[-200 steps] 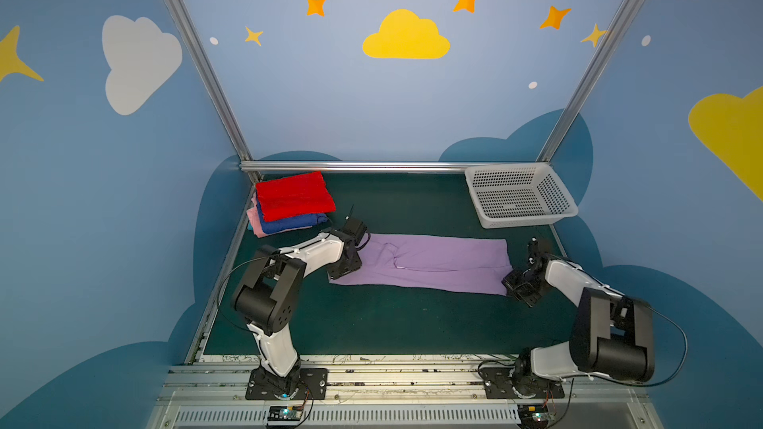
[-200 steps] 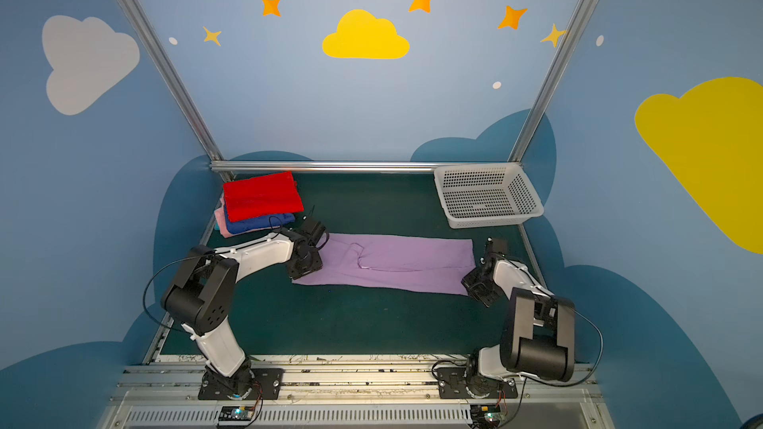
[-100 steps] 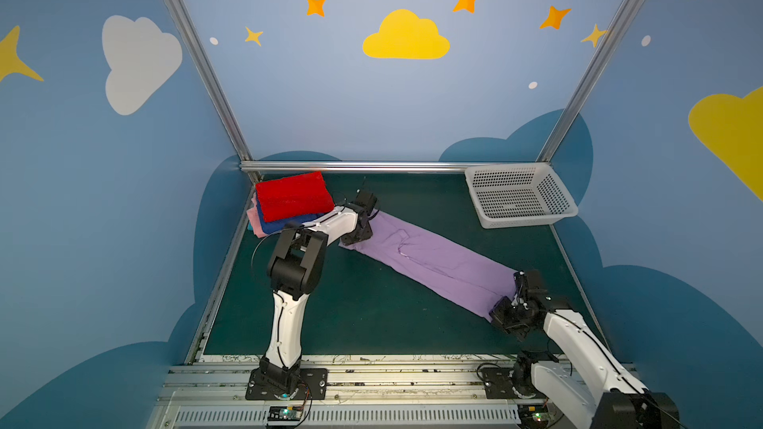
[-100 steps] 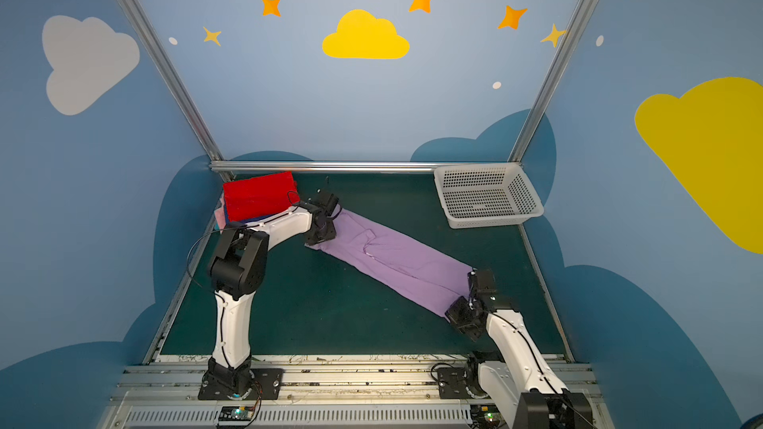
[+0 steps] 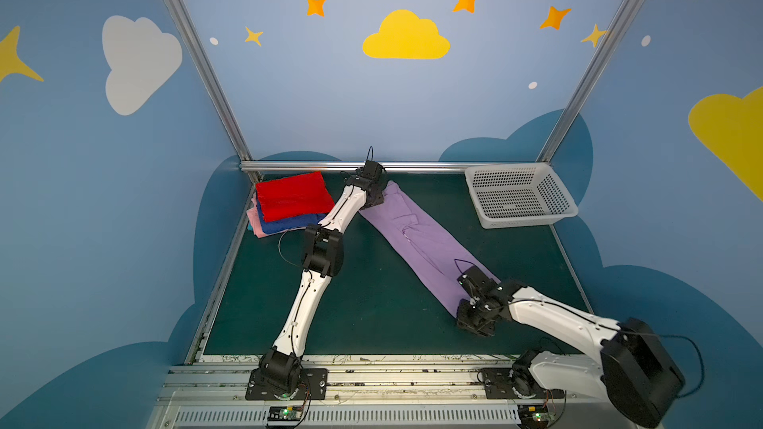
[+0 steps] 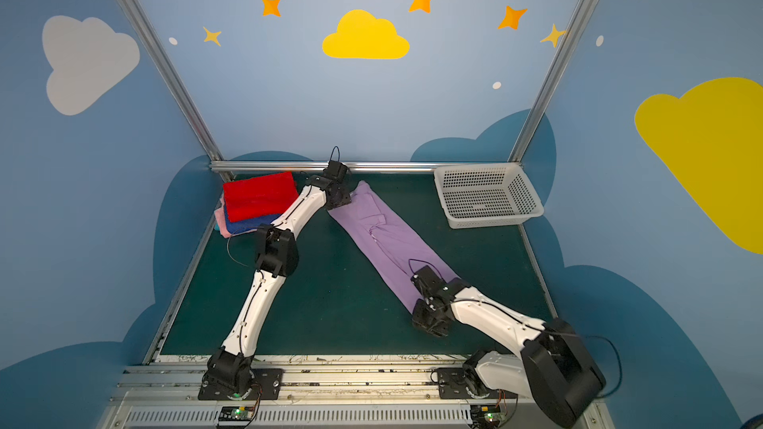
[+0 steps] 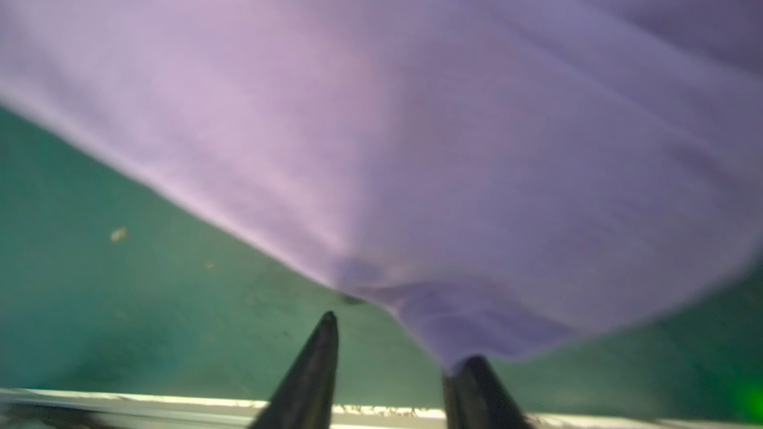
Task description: Fold and stack the t-shirts
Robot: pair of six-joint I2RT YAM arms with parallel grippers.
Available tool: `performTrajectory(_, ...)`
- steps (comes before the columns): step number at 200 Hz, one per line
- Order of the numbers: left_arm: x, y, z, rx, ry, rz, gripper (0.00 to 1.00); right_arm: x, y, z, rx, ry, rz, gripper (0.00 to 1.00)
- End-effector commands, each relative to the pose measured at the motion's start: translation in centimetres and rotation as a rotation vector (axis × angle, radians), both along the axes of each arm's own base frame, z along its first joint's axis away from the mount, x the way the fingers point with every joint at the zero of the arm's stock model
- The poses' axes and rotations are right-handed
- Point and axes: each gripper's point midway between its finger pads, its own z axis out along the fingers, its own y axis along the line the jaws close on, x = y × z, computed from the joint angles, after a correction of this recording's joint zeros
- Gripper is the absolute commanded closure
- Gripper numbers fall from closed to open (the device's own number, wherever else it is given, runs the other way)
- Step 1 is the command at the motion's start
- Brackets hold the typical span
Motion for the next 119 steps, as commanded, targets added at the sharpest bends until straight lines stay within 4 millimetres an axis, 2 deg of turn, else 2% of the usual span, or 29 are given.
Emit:
performTrajectory(1,0.5,0.2,1.0,-0.011,-0.017,-0.032,0.44,3.0,2.9,2.1,-0.039,-0.126,0.148,0.47)
performTrajectory(22,1.0,0.9,3.8,-0.047,-0.058,-0.008,0.45,5.0,4.4,4.1,-0.005,-0.201,0.181,0.44)
performTrajectory(41,0.6,0.5,7.3,-0.099,-0.096,-0.033,0.46,7.1,3.6,6.9,-0.003,-0.31,0.181,0.48)
performTrajectory(49,0.1,0.0,9.0,-0.129,-0.104,-0.055,0.46,7.9,2.5,7.9,-0.017,-0.348,0.18,0.52)
performTrajectory(63,-1.4,-0.7,12.4,-0.18,-0.114,-0.081,0.46,9.2,-0.6,9.0,-0.087,-0.406,0.137,0.55)
performTrajectory(79,-3.4,-2.0,15.2,-0.211,-0.124,-0.109,0.44,10.5,-4.5,8.6,-0.198,-0.472,0.032,0.54)
performTrajectory(98,-6.3,-4.6,16.0,-0.236,-0.125,-0.167,0.43,11.1,-6.9,7.6,-0.208,-0.474,-0.022,0.53)
performTrajectory(109,-7.9,-6.4,15.1,-0.25,-0.101,-0.21,0.42,11.3,-7.7,6.9,-0.217,-0.459,-0.047,0.55)
performTrajectory(119,-9.2,-7.6,13.6,-0.255,-0.062,-0.235,0.42,11.5,-8.1,6.2,-0.22,-0.441,-0.06,0.61)
